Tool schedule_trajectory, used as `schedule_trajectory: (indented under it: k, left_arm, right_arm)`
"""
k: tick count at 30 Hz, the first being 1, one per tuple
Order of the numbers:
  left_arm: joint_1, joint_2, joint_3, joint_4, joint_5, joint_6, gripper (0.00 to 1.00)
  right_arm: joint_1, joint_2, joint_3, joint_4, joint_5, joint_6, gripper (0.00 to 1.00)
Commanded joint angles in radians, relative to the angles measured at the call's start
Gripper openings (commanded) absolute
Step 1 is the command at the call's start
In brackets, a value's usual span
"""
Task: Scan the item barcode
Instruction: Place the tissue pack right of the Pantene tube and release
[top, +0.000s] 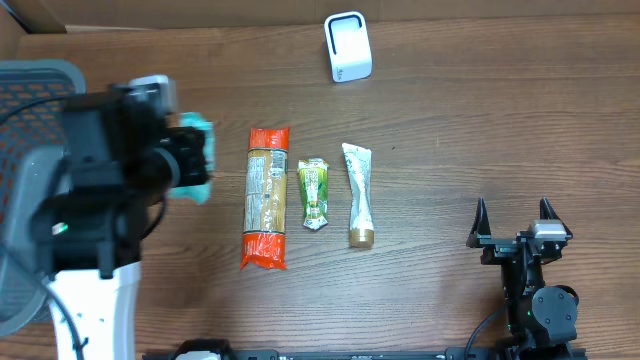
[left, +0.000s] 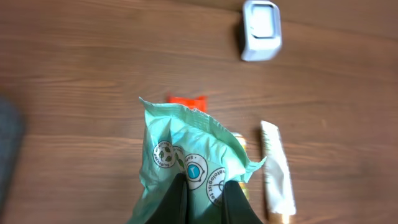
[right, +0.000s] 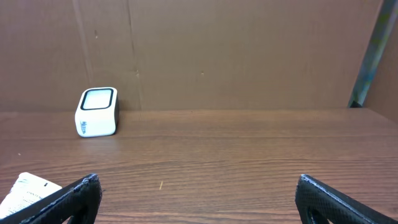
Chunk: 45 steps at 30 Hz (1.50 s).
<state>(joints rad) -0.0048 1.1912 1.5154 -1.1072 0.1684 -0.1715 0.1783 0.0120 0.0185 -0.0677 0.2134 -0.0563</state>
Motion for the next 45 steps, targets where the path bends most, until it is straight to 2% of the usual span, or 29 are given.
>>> schedule_trajectory:
  k: [1, 7, 14, 19, 23, 29, 30, 35, 36, 41, 45]
  left_arm:
    - [-0.136, 0.041, -0.051, 0.050, -0.080, -0.155, 0.05]
    - [-0.365, 0.169, -0.122, 0.239, -0.080, -0.302, 0.04]
    - [-0.558, 0.381, -0.124, 0.426, -0.098, -0.470, 0.04]
    - [-0.663, 0.576, -0.124, 0.560, -0.098, -0.587, 0.04]
    - [-0.694, 0.680, -0.124, 0.591, -0.098, -0.691, 0.04]
    - [-0.722, 0.755, -0.124, 0.636, -0.093, -0.706, 0.04]
    - [-0.725, 0.760, -0.124, 0.645, -0.090, -0.697, 0.07]
    - [-0.732, 0.759, -0.121, 0.669, -0.068, -0.631, 0.45]
    - [-0.729, 0.757, -0.114, 0.666, -0.057, -0.612, 0.51]
    - [-0.698, 0.679, -0.044, 0.604, -0.023, -0.507, 0.61]
    - [-0.644, 0.556, 0.048, 0.442, -0.067, -0.422, 0.63]
  right_arm:
    - [0.006, -0.007, -0.010, 0.007, 0.002, -0.004, 1.00]
    - [0.006, -0.007, -0.010, 0.007, 0.002, -0.004, 1.00]
    - [0.006, -0.007, -0.010, 0.007, 0.002, -0.004, 1.00]
    - [0.006, -0.007, -0.010, 0.007, 0.002, -0.004, 1.00]
    - [0.006, -0.007, -0.010, 0.007, 0.002, -0.004, 1.00]
    - [0.006, -0.007, -0.010, 0.007, 0.002, -0.004, 1.00]
    - [0.006, -0.007, -0.010, 0.007, 0.002, -0.004, 1.00]
    - [0.006, -0.007, -0.010, 0.007, 0.002, -0.004, 1.00]
    - [0.006, -0.007, -0.010, 0.007, 0.002, -0.004, 1.00]
    - [0.006, -0.007, -0.010, 0.007, 0.002, -0.004, 1.00]
    - [0.006, -0.007, -0.010, 0.007, 0.002, -0.004, 1.00]
